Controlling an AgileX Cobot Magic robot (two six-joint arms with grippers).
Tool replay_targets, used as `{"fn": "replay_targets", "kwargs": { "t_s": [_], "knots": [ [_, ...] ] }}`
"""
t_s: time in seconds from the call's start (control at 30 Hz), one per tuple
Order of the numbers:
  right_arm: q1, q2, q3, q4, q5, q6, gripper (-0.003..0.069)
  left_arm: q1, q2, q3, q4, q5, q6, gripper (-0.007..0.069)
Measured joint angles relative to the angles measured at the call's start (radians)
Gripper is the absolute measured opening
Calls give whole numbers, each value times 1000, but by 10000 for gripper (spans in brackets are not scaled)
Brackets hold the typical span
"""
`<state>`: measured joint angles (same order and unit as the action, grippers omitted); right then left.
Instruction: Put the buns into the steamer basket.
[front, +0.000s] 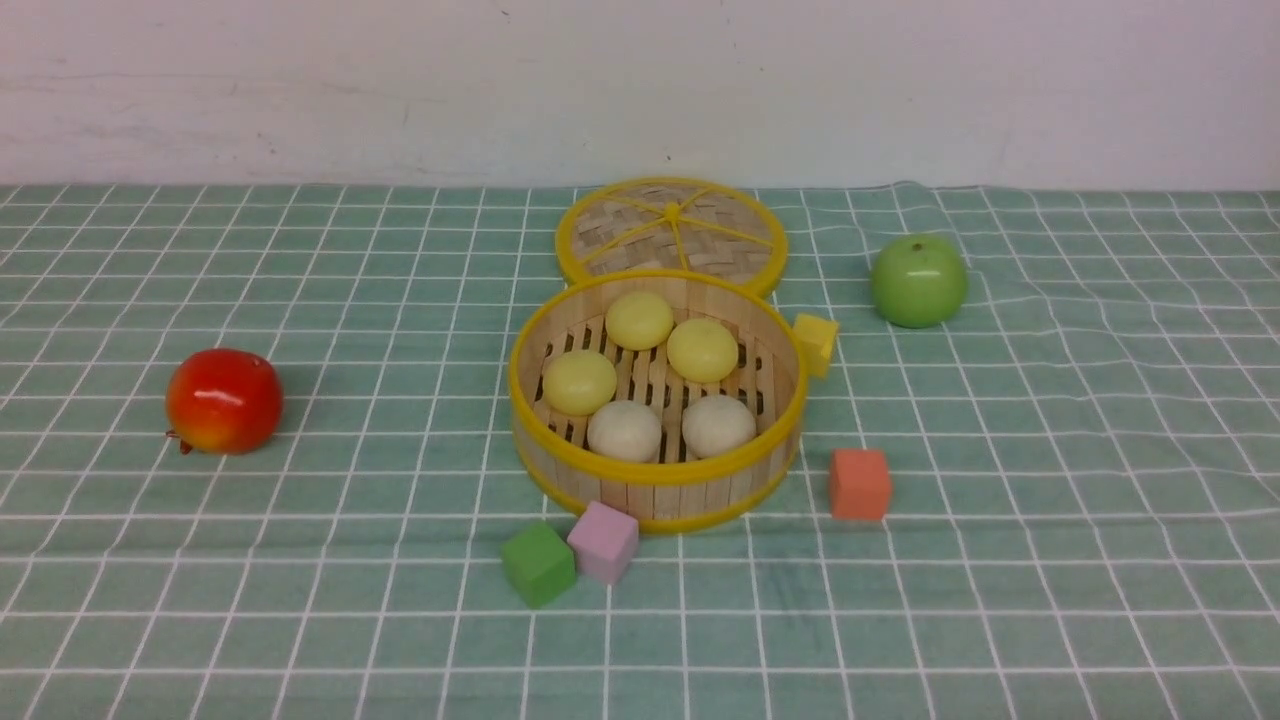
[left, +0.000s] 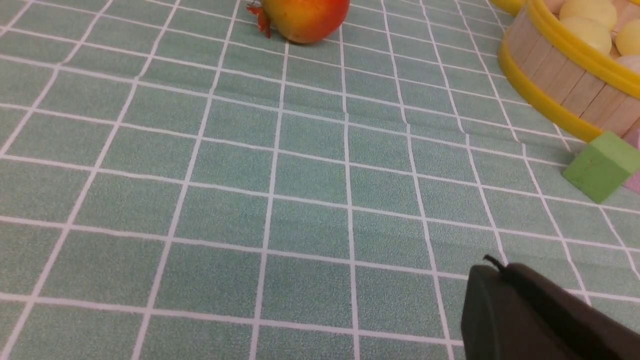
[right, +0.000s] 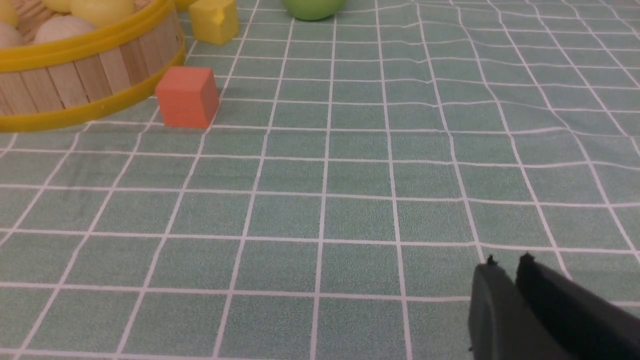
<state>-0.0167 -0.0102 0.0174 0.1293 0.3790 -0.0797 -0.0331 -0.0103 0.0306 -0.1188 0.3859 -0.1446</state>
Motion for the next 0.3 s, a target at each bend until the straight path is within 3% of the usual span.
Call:
{"fn": "replay_targets", "kwargs": {
  "t_s": [0.3],
  "knots": [
    [0, 0, 0, 0, 0, -1, 74, 0, 0, 0, 0, 0, 0, -14]
  ]
}}
